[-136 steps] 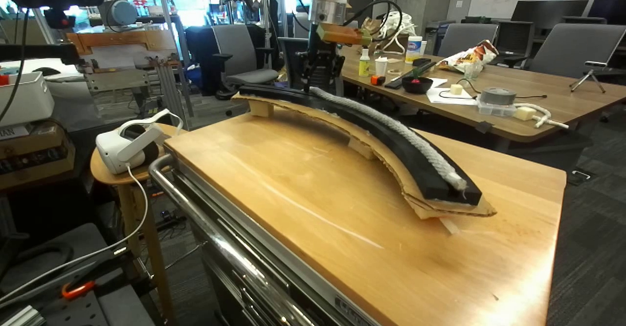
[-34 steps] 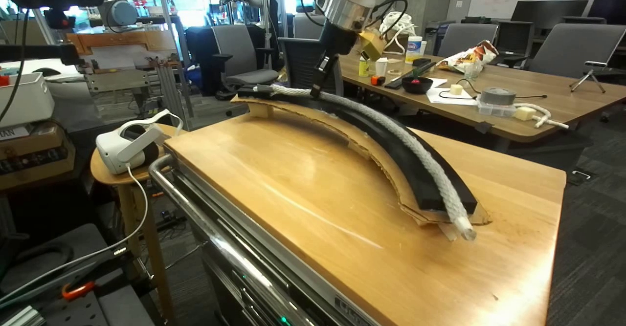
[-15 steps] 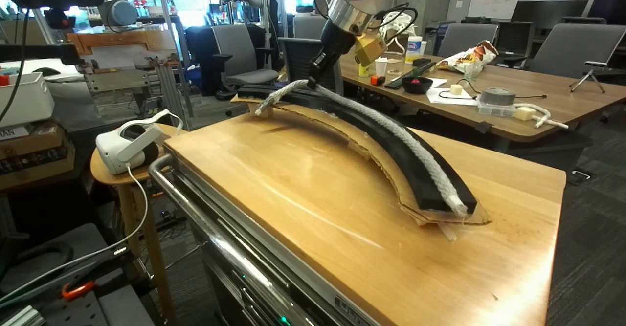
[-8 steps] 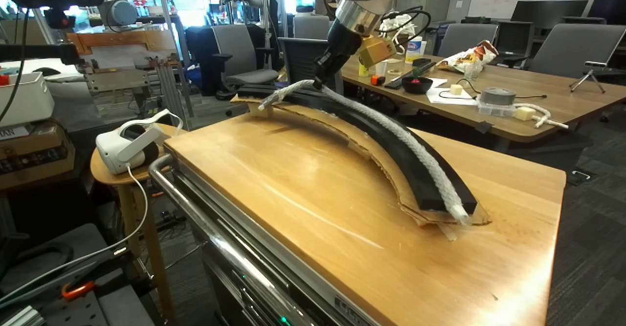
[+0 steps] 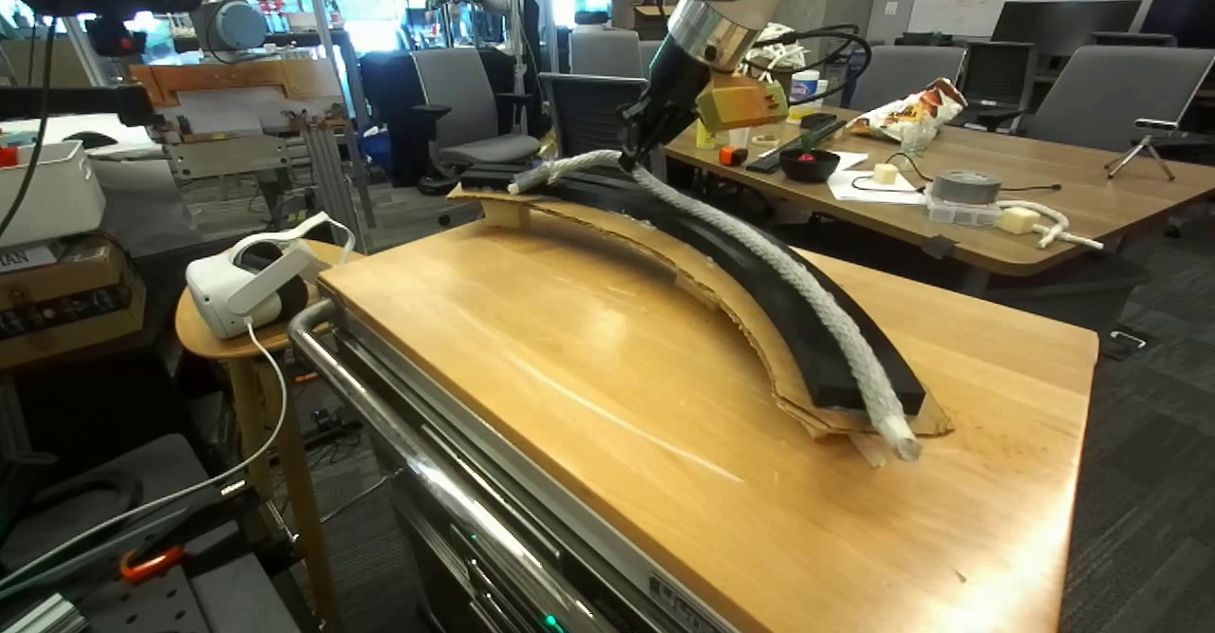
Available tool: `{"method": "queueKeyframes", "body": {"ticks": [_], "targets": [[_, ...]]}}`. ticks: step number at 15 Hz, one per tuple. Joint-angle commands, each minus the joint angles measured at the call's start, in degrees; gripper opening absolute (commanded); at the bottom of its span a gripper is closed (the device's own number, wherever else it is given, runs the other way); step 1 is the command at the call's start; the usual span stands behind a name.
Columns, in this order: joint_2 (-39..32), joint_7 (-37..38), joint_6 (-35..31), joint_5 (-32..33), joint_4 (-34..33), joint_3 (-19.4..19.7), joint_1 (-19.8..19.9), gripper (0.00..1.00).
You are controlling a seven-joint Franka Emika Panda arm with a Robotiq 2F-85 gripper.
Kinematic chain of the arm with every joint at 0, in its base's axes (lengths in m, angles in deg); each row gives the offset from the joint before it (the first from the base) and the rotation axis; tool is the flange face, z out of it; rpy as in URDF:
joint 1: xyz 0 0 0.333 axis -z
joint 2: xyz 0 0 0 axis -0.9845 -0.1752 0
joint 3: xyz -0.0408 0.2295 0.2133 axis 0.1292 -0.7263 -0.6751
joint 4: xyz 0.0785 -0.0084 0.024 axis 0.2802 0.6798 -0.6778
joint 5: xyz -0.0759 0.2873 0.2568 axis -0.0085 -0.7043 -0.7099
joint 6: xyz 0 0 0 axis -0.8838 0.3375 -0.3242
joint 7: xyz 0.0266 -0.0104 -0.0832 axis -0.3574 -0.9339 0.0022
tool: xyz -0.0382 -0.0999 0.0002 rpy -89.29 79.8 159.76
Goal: Lay the rope on the black board
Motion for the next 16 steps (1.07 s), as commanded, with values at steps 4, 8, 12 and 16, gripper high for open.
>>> {"method": "queueKeyframes", "body": {"ticks": [4,8,12,16], "targets": [[0.9,5.9,-1.5,-6.5,2.0,-1.0,0.5,0.03],[1.2,6.9,-3.0,-9.7,3.3,-0.9,0.2,0.03],[1.7,5.3,-3.4,-10.3,4.8,-0.7,-0.2,0.03],[2.3,4.1,-2.3,-5.2,5.5,0.3,-1.4,0.03]]}}
